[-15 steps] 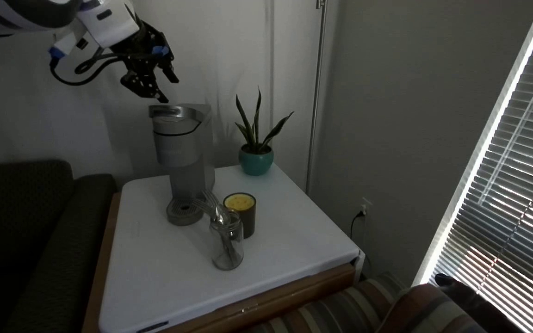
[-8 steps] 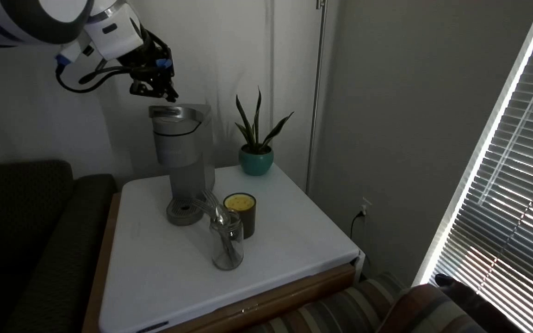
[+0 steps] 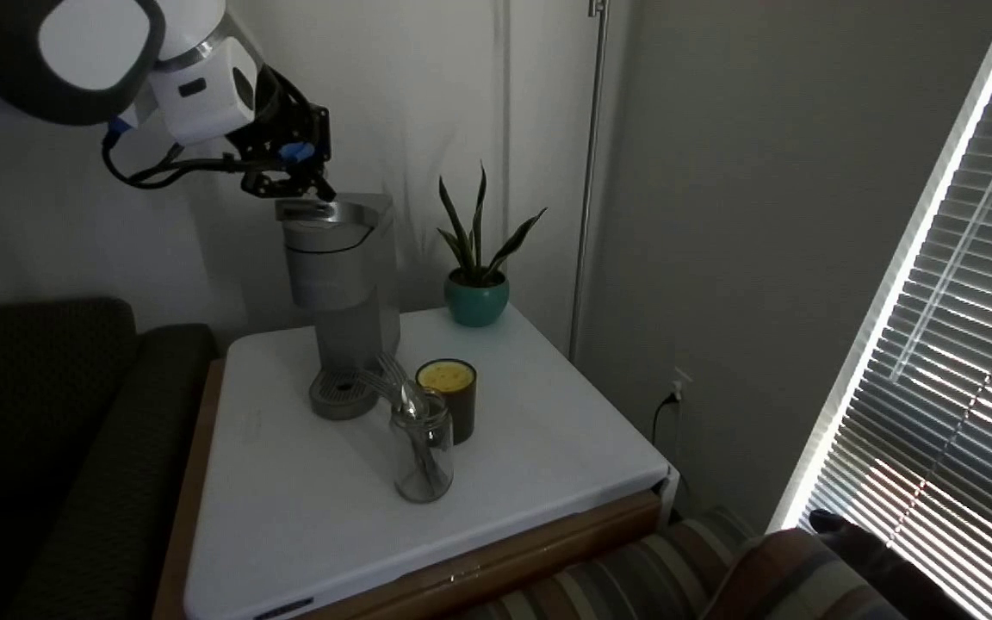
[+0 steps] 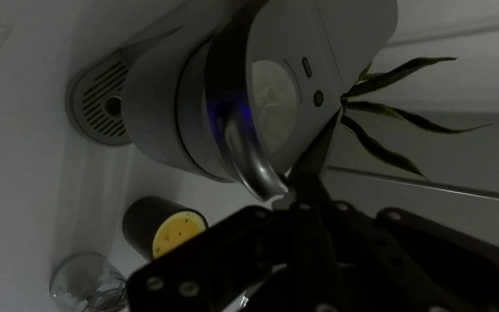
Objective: Close the coffeemaker then open it
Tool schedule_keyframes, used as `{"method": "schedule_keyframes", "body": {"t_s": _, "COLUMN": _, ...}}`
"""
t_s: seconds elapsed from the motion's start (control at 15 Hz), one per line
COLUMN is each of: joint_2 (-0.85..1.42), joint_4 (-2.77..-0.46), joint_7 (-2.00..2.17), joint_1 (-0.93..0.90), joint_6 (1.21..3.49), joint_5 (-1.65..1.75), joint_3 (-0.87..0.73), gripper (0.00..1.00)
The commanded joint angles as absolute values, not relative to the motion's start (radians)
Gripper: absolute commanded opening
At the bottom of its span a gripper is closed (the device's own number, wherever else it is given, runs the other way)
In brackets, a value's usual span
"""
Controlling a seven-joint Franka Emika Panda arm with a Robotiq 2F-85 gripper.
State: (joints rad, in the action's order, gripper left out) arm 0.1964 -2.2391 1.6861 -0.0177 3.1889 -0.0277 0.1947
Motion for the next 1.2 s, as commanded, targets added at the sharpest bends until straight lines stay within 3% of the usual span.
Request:
{"method": "schedule_keyframes", "body": {"t_s": 0.0, "joint_2": 0.198, "joint_4": -2.304, "joint_7": 1.707, "joint_1": 0.077, "joint_6": 3.309, "joint_5": -0.135, "joint_3": 0.340, "gripper": 0.00}}
{"method": "schedule_keyframes", "body": {"t_s": 0.4, "joint_2": 0.218, "joint_4": -2.345, "joint_7": 1.794, "joint_1": 0.219, "joint_6": 3.403, "joint_5": -0.104, "joint_3": 0.518, "gripper": 0.00}}
{"method": "schedule_keyframes", "body": {"t_s": 1.13, "joint_2": 0.235, "joint_4": -2.370, "joint_7": 1.830, "joint_1": 0.374, "joint_6": 3.437, "joint_5": -0.044, "joint_3": 0.628, "gripper": 0.00}}
